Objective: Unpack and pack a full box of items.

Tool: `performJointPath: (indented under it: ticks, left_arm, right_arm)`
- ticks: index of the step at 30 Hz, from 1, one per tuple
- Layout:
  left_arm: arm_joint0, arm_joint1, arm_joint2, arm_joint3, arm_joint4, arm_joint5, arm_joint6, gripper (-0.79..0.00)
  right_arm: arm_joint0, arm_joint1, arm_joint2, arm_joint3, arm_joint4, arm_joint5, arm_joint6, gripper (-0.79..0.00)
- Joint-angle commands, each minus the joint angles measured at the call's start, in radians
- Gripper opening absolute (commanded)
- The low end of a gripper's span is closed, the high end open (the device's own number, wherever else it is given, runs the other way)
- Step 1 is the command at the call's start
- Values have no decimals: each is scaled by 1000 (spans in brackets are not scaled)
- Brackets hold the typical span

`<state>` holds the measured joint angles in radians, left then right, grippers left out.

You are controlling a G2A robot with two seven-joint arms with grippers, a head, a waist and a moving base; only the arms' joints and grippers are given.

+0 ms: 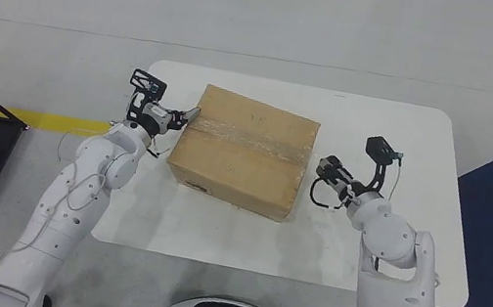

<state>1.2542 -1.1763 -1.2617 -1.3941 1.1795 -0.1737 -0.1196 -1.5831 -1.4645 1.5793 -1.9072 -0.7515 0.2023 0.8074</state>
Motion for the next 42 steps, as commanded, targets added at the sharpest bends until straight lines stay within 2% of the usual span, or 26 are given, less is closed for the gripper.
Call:
performJointPath:
  ticks: [1,18,19,20,25,26,28,30,31,35,37,42]
  left_arm:
    - [0,0,0,0,0,0,0,0]
    - [0,0,0,0,0,0,0,0]
    - [0,0,0,0,0,0,0,0]
    - [0,0,0,0,0,0,0,0]
    - [0,0,0,0,0,0,0,0]
    - [0,0,0,0,0,0,0,0]
    - [0,0,0,0,0,0,0,0]
    - [0,0,0,0,0,0,0,0]
    - [0,0,0,0,0,0,0,0]
    - [0,0,0,0,0,0,0,0]
    - [0,0,0,0,0,0,0,0]
    - [0,0,0,0,0,0,0,0]
  right_arm:
    - [3,3,-4,5,-4,3,4,-785]
    - [42,22,-38,68,-14,30,17,-785]
    - [43,23,-39,70,-15,32,18,-763]
    - [42,25,-40,72,-20,36,20,-785]
    - [40,30,-41,76,-21,59,18,-785]
    - [38,31,-38,76,-21,70,15,-702]
    - [31,33,-30,72,-27,99,4,-600]
    - [23,35,-19,65,-28,130,-6,-542]
    - [17,35,-11,59,-22,145,-16,-480]
    - [-27,35,29,29,56,160,-73,-462]
    - [-54,33,44,13,121,144,-110,0]
    - [-77,32,53,3,161,127,-132,0]
